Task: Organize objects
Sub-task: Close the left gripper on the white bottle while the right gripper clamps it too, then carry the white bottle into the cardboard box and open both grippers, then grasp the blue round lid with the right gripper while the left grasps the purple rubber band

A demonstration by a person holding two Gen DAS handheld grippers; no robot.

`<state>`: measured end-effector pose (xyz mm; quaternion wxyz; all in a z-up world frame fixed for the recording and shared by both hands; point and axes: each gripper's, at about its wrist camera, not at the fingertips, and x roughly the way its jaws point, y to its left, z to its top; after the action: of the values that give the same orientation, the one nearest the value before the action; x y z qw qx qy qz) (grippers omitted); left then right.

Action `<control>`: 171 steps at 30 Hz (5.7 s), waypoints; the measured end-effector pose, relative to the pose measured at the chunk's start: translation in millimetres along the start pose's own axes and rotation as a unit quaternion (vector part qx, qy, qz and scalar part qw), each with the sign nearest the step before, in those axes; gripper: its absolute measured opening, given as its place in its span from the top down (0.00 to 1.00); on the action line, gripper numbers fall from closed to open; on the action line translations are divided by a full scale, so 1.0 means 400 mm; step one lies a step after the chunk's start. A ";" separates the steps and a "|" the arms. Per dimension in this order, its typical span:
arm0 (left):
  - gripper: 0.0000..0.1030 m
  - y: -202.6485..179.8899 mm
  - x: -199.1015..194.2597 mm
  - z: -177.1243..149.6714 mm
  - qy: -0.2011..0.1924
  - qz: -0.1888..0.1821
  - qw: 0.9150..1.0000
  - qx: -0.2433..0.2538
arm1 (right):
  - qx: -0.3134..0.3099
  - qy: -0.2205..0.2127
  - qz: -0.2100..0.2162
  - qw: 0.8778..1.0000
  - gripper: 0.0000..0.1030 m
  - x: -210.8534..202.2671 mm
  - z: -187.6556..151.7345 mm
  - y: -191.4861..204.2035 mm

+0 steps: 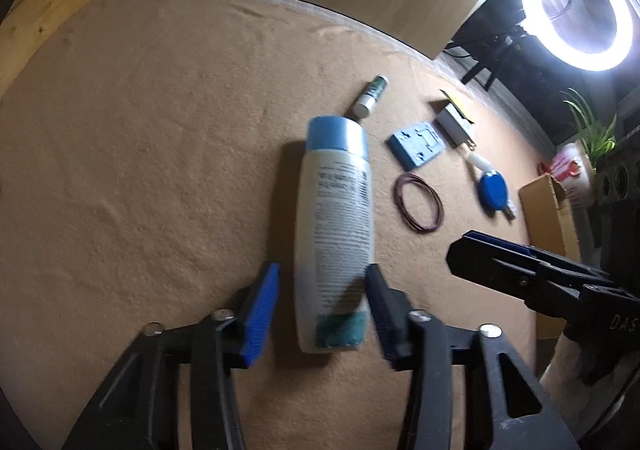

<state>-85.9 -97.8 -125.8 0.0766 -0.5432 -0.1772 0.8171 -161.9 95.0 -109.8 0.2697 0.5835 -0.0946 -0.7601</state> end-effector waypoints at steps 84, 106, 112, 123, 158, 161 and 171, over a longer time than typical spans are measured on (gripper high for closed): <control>0.34 -1.014 0.207 0.008 0.025 -0.152 0.953 0.260 | 0.192 -0.246 -0.166 0.935 0.37 -0.653 -0.244 -0.579; 0.34 -0.608 0.135 0.071 0.013 -0.068 0.980 0.185 | 0.095 -0.193 -0.128 0.968 0.37 -0.513 -0.172 -0.389; 0.35 -0.466 0.141 0.131 0.010 -0.035 0.989 0.147 | 0.076 -0.157 -0.094 0.980 0.37 -0.432 -0.098 -0.356; 0.38 -0.343 0.216 0.288 0.017 -0.002 0.993 0.115 | 0.095 -0.076 -0.070 0.990 0.38 -0.249 0.100 -0.371; 0.74 -0.359 0.264 0.153 0.044 -0.002 0.987 0.156 | -0.005 -0.003 -0.159 0.987 0.66 -0.124 -0.101 -0.315; 0.73 -0.346 0.250 0.134 0.042 0.000 0.987 0.156 | 0.025 -0.016 -0.186 0.982 0.67 -0.149 -0.110 -0.345; 0.68 -0.280 0.188 0.113 0.019 0.058 0.986 0.153 | 0.099 -0.054 -0.083 0.990 0.64 -0.255 -0.137 -0.384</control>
<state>-164.9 20.3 -133.2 0.1152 -0.5501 -0.0169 0.8269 -138.8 285.9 -111.6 0.1415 0.5712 -0.1353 -0.7971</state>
